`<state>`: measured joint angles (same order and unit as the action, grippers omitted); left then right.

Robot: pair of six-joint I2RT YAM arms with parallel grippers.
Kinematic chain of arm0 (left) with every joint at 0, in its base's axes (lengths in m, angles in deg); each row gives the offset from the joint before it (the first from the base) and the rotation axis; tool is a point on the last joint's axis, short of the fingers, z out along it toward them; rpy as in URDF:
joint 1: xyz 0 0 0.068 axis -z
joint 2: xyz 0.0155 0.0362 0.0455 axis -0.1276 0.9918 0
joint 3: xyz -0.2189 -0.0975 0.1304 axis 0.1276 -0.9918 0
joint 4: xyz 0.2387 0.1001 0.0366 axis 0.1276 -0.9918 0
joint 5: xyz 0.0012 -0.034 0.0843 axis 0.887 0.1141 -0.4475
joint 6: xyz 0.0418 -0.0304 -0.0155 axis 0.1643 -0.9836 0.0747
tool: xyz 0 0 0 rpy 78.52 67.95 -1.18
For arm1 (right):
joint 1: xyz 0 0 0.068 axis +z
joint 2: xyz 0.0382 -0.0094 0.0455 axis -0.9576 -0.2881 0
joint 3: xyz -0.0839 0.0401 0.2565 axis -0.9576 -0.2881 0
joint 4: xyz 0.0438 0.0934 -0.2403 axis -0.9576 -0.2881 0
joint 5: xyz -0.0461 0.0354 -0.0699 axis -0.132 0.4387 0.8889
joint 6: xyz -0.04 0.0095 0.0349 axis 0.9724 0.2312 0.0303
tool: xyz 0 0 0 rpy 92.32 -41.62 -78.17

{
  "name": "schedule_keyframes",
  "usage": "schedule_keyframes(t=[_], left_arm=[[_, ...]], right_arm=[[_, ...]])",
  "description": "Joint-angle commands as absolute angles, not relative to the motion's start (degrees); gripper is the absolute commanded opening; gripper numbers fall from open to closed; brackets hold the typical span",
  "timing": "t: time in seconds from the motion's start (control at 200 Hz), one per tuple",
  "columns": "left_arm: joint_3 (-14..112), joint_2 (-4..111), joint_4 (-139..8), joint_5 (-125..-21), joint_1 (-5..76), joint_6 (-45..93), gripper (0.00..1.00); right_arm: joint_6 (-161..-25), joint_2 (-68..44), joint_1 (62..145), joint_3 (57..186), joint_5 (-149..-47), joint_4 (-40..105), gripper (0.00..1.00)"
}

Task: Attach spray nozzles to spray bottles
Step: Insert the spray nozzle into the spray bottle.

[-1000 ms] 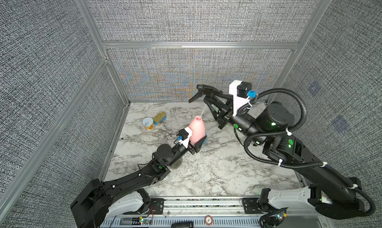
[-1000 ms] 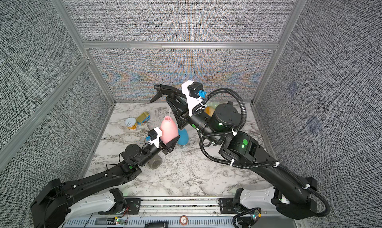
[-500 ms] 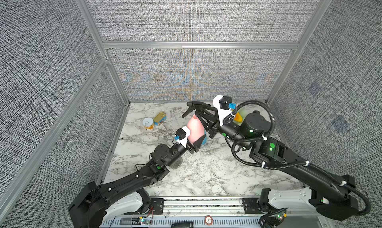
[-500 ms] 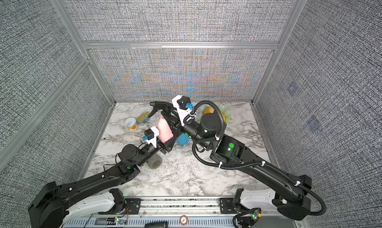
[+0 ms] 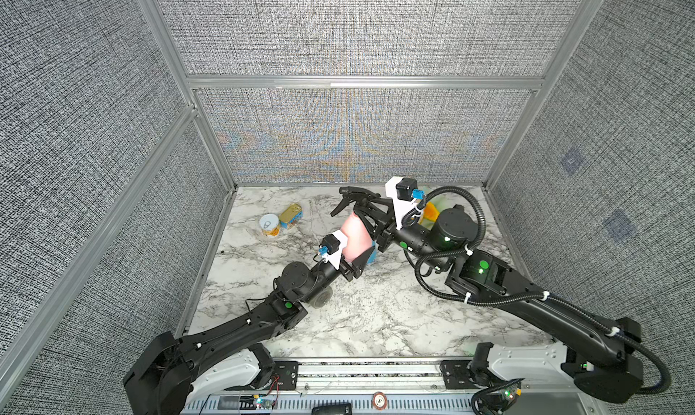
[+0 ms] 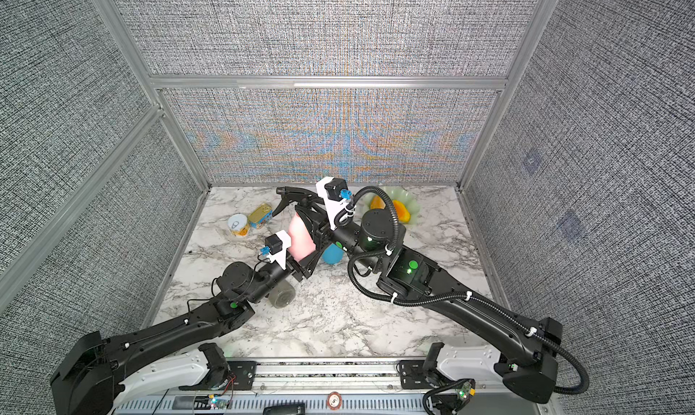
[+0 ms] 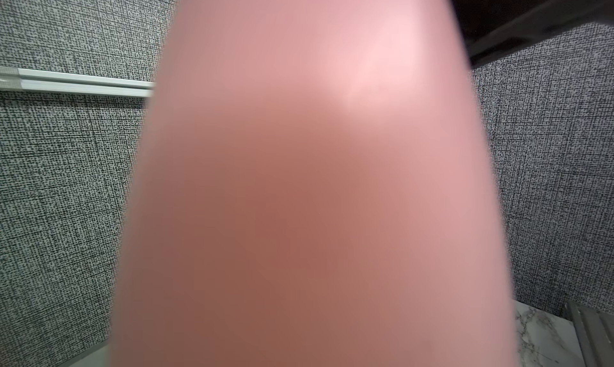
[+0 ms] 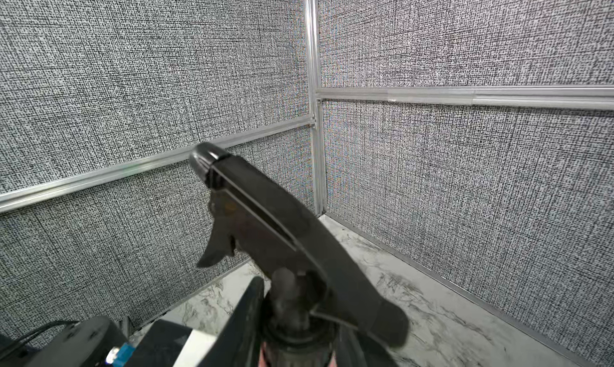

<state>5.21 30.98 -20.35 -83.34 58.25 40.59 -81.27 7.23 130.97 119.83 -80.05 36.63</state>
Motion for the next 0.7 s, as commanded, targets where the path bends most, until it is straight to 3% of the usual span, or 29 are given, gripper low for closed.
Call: schedule_keyframes(t=[0.0,0.51,0.695], left_arm=[[5.6,30.8,-17.6,-83.3,58.2,40.3,0.57],[5.8,30.5,-17.8,-83.8,58.2,39.9,0.57],[5.8,30.5,-17.8,-84.1,58.3,39.2,0.57]], right_arm=[[-82.8,7.3,130.8,119.2,-82.3,35.8,0.34],[-84.9,7.6,130.2,117.3,-86.9,35.6,0.34],[-84.5,8.2,130.2,115.0,-82.6,36.0,0.34]])
